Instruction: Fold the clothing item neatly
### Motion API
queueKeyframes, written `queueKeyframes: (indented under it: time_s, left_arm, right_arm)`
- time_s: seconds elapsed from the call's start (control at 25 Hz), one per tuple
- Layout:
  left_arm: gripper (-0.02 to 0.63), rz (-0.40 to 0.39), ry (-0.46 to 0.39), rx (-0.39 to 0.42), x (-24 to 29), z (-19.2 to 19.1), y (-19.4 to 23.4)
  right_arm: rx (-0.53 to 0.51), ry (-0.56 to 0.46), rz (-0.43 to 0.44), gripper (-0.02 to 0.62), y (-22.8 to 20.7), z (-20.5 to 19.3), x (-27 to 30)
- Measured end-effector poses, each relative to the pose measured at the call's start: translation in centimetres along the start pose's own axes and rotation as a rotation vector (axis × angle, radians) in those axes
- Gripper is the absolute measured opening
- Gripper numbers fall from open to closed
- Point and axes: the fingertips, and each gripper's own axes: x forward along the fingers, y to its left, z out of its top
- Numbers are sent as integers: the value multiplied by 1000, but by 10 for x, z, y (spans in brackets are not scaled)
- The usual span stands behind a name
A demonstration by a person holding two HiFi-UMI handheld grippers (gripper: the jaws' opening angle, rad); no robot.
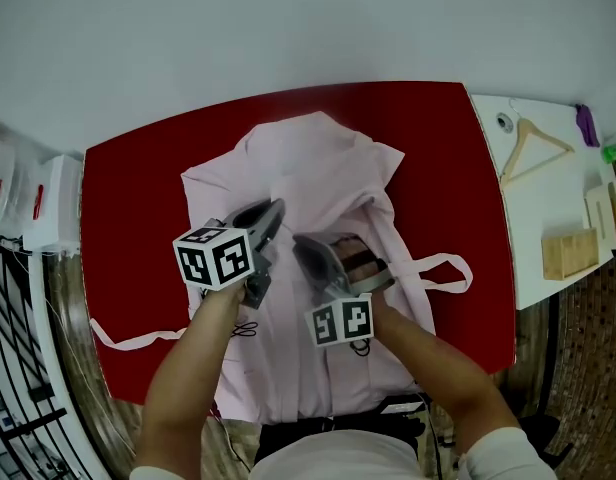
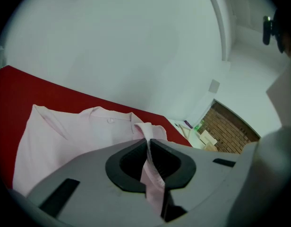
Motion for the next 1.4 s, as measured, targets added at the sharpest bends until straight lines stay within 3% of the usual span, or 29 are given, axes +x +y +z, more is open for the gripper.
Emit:
queueKeyframes:
  time_s: [0.32,0.68,1.0,1.2,1.4]
  left_arm:
    - [31,30,-72,-37,-47,-10,17]
    - [31,87,-59,-103,-76,-41,42]
    - [29,201,-81,-140,-108,-52,61]
    - [28,261,-23,-177,-112,-77,82]
    - [28,332,13,-228,-119,-96,107]
  right_arm:
    - [-13,-45,26,37,27,34,0]
    - [-8,-58,87,38,61,50,2]
    - [0,-100,155,38,87,62,-2]
    - [19,-94,209,38,104,59,-3]
    - [51,-80,199,38,93,48,-6]
